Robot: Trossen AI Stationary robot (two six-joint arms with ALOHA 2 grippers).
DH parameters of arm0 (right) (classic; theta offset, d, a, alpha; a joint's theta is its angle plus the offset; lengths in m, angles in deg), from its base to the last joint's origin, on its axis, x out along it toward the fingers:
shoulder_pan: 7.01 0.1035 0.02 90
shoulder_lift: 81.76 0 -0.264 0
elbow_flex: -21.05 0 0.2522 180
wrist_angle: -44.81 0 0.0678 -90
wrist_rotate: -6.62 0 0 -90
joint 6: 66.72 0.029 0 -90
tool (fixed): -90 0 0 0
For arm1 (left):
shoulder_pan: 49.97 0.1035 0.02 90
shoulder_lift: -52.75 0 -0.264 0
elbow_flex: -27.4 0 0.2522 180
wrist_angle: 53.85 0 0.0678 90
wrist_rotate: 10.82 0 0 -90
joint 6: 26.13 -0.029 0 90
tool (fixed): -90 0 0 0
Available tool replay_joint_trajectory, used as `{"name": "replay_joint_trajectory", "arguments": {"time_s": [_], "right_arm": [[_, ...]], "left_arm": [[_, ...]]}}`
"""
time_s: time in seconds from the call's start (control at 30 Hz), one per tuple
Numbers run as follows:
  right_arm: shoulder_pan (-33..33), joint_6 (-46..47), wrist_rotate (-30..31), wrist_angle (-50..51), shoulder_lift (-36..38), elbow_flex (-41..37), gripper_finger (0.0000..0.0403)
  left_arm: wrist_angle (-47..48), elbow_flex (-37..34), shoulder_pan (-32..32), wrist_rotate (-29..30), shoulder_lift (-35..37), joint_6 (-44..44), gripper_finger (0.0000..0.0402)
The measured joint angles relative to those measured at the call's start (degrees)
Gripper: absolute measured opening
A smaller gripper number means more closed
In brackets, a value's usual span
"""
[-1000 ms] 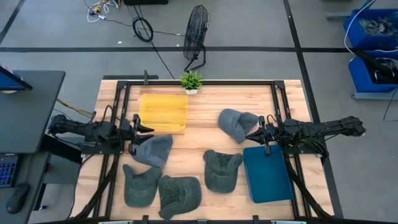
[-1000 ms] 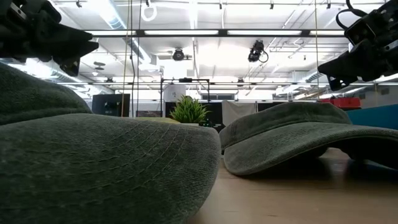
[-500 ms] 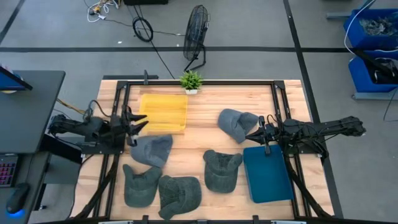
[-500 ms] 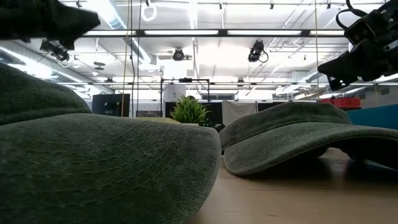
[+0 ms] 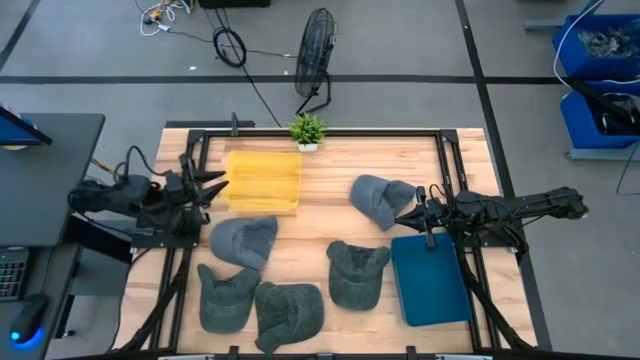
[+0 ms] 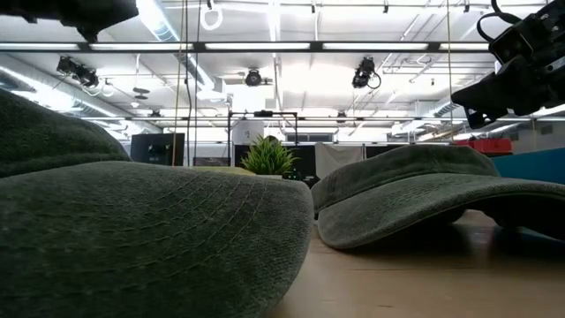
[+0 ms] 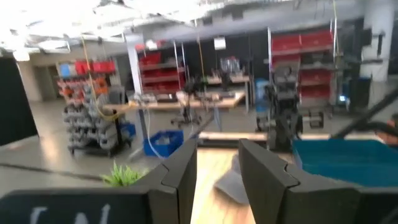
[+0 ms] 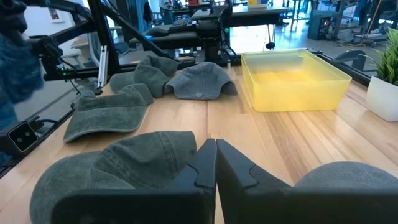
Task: Pick & Place hat
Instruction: Put the left blue cap into the yellow bin
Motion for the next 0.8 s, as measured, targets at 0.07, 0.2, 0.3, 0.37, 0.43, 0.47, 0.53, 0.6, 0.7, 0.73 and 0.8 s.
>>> {"name": "replay_joint_trajectory", "arguments": {"time_s": [0.07,0.2,0.3,0.37,0.43,0.47,0.53,0.6,0.7,0.73,0.8], "right_arm": [[0.0,0.0,0.0,0.0,0.0,0.0,0.0009],[0.0,0.0,0.0,0.0,0.0,0.0,0.0009],[0.0,0.0,0.2,0.0,0.0,0.0,0.0009],[-0.1,-0.1,1.0,-0.1,0.0,0.0,0.0009],[-0.1,-0.1,1.0,-0.1,0.0,0.0,0.0009],[-0.1,-0.1,1.0,-0.2,0.0,0.0,0.0009],[-0.1,-0.1,1.0,-0.1,0.0,0.0,0.0009],[-0.1,-1.8,1.0,-0.2,0.0,0.0,0.0009],[-0.1,-2.3,0.8,-0.2,0.0,0.0,0.0009],[-0.1,-0.9,0.5,-0.1,0.0,0.0,0.0009],[-0.1,1.8,0.2,-0.1,0.0,0.0,0.0009]], "left_arm": [[1.3,2.0,0.0,0.2,-3.2,0.2,0.0124],[4.6,4.9,0.0,0.1,-11.5,4.4,0.0124],[14.2,8.4,0.0,0.1,-17.4,14.5,0.0124],[23.3,10.8,0.0,0.1,-21.0,22.4,0.0124],[31.9,13.0,0.0,0.0,-24.5,29.3,0.0124],[35.8,14.1,0.0,-0.8,-26.1,32.7,0.0124],[41.7,15.8,0.0,-3.4,-29.0,39.4,0.0124],[44.4,16.7,0.0,-6.7,-31.2,45.7,0.0124],[44.7,16.5,0.0,-12.8,-33.9,52.7,0.0124],[44.7,16.5,0.0,-14.7,-34.9,54.4,0.0124],[44.7,16.4,0.0,-18.7,-37.0,57.7,0.0124]]}}
